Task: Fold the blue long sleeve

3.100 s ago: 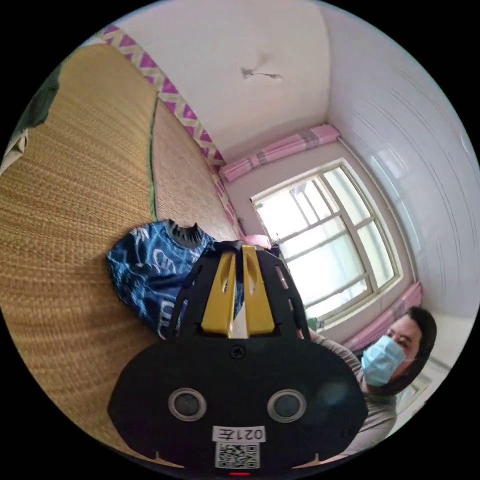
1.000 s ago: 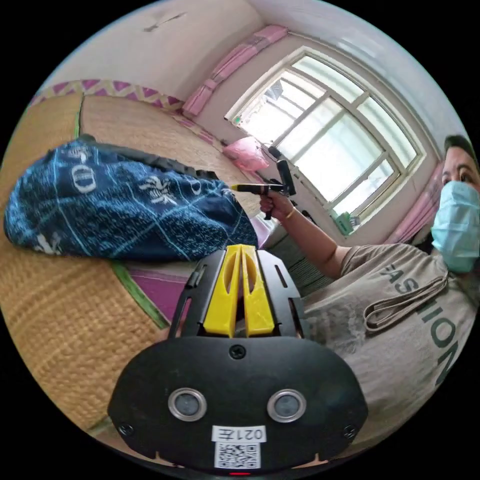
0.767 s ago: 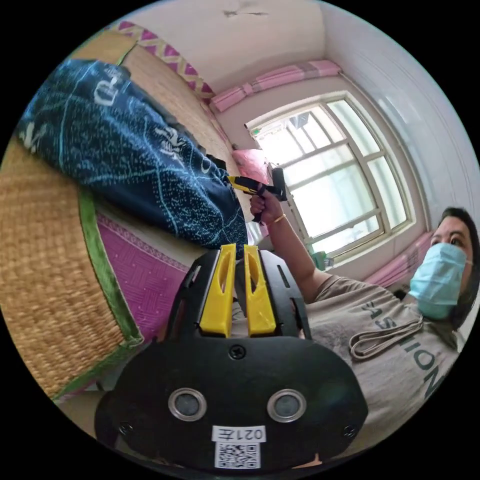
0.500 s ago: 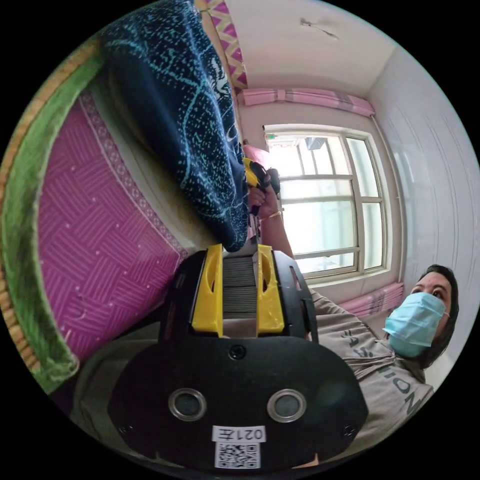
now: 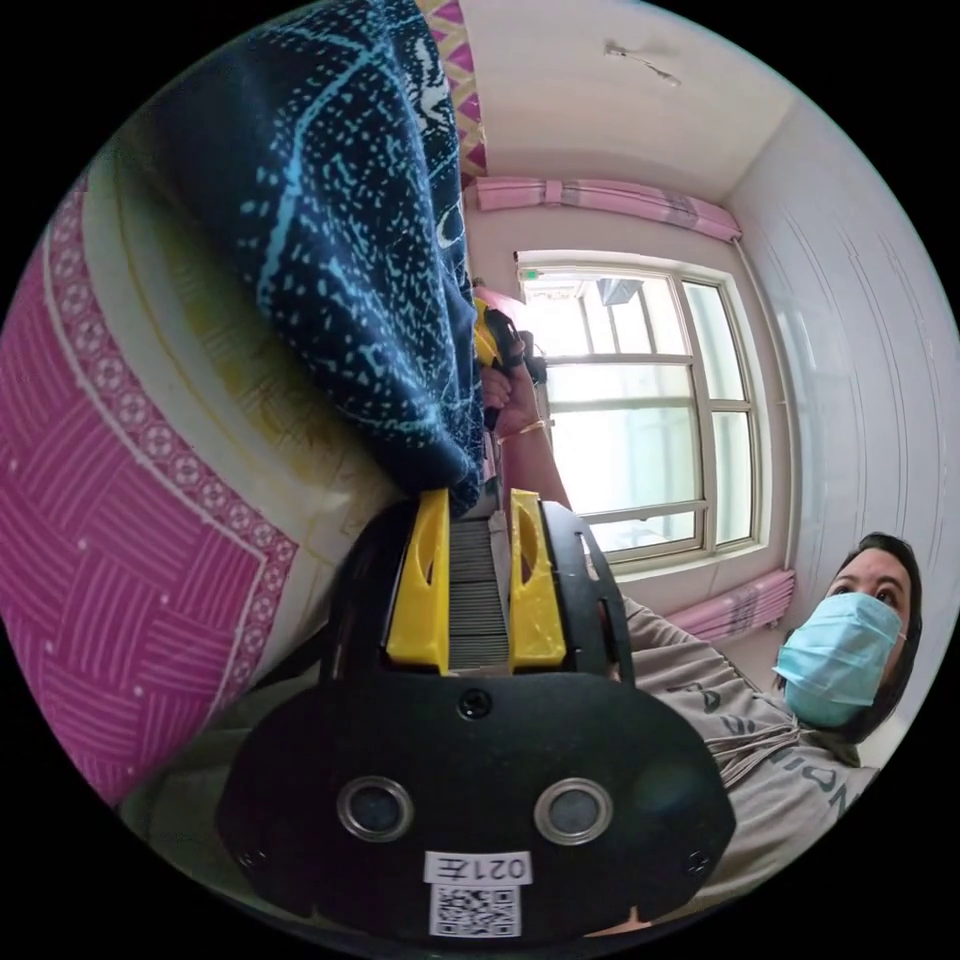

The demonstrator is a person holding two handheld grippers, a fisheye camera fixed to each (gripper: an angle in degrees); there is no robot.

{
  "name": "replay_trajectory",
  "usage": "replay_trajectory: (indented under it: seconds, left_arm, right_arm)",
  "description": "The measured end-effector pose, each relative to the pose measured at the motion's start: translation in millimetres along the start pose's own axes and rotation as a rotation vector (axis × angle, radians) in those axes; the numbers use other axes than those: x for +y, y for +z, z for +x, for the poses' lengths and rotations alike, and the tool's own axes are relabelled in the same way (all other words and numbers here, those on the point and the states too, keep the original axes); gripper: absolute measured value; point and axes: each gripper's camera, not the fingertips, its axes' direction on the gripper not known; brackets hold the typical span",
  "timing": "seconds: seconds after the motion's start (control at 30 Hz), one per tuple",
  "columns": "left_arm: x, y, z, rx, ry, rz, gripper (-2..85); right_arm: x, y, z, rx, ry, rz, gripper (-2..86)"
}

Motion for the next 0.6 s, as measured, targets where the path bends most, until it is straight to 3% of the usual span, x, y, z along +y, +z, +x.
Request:
replay_trajectory:
  seconds: [0.13,0.33,0.6]
  left_arm:
    - [3,0,-20,0.042,-0.050,0.015,0.3]
    - [7,-21,-7,0.164,0.024,0.017,-0.9]
    - [-14,-133,49,0.244,0.196,0.170,-0.9]
  right_arm:
    - [-3,12,-9,0.045,0.003,-0.013,5.3]
    - [6,-4,-23,-0.042,0.029,0.025,3.2]
    - [-39,10,-189,-0.009,-0.096,0.007,2.5]
